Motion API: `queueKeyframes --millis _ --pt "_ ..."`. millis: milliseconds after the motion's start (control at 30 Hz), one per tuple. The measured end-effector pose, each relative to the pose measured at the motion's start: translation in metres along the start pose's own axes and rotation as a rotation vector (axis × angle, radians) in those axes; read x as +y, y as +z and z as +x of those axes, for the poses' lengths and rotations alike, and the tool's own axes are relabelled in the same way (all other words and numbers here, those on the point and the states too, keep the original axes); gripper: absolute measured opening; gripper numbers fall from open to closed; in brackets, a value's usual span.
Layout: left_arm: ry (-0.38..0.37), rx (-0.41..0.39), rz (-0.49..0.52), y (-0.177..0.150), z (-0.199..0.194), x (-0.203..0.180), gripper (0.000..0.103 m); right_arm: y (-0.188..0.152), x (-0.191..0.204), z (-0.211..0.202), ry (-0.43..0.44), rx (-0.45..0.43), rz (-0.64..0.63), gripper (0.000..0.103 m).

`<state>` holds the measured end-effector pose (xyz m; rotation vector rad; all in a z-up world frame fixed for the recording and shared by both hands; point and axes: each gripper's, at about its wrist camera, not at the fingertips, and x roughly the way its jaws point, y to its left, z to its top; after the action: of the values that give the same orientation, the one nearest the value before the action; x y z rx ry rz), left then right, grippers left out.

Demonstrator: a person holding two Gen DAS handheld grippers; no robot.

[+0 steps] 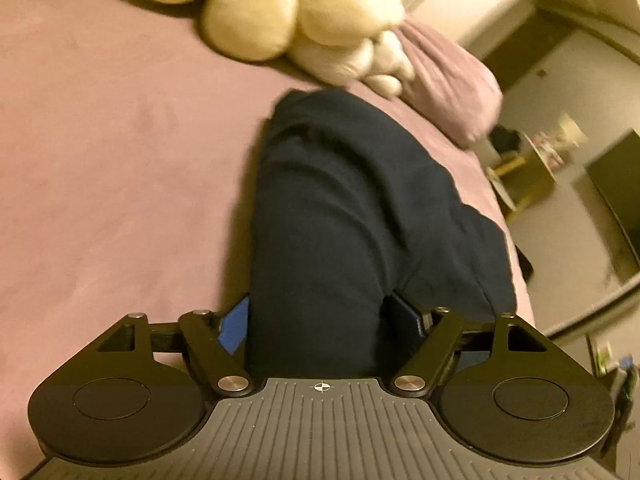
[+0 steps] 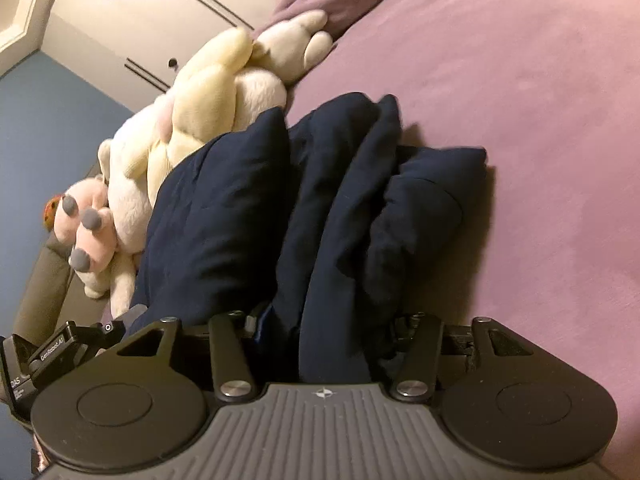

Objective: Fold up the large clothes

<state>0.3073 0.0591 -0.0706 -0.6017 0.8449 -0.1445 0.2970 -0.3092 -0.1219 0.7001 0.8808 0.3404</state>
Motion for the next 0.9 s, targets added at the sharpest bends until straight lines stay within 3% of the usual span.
queueKeyframes --millis 67,133,267,333,400,500,567,633,733,800,900 --pt "-0.006 -0.051 0.038 -0.006 -0.020 -0.007 0.082 -0.007 0.011 0.001 -0.081 -0.029 -0.037 0.072" --pt "0.011 -0.102 0.109 -0.019 -0.042 -0.019 0.090 -0.012 0.018 -0.011 -0.144 -0.058 -0.045 0.072" --pt "0.088 -0.135 0.228 -0.057 -0.072 -0.032 0.092 -0.034 0.038 -0.072 -0.239 -0.192 -0.073 0.072" --pt "0.099 -0.110 0.248 -0.079 -0.079 -0.033 0.092 -0.051 0.059 -0.101 -0.244 -0.255 -0.140 0.072" --pt "0.079 -0.080 0.249 -0.096 -0.082 -0.030 0.094 -0.067 0.083 -0.116 -0.195 -0.280 -0.214 0.072" --pt "0.102 -0.050 0.263 -0.103 -0.081 -0.030 0.096 -0.088 0.109 -0.106 -0.191 -0.227 -0.349 0.072" --pt "0.121 -0.040 0.333 -0.108 -0.079 -0.037 0.096 -0.093 0.114 -0.079 -0.315 -0.159 -0.394 0.071" --pt "0.152 -0.031 0.405 -0.119 -0.075 -0.045 0.095 -0.096 0.102 -0.057 -0.414 -0.094 -0.388 0.071" --pt "0.243 -0.016 0.466 -0.132 -0.055 -0.045 0.091 -0.094 0.092 -0.052 -0.419 -0.094 -0.333 0.071" --pt "0.326 -0.017 0.438 -0.130 -0.046 -0.036 0.094 -0.093 0.095 -0.053 -0.441 -0.090 -0.342 0.071" --pt "0.286 0.013 0.318 -0.119 -0.046 -0.016 0.097 -0.095 0.100 -0.046 -0.489 -0.089 -0.392 0.074"
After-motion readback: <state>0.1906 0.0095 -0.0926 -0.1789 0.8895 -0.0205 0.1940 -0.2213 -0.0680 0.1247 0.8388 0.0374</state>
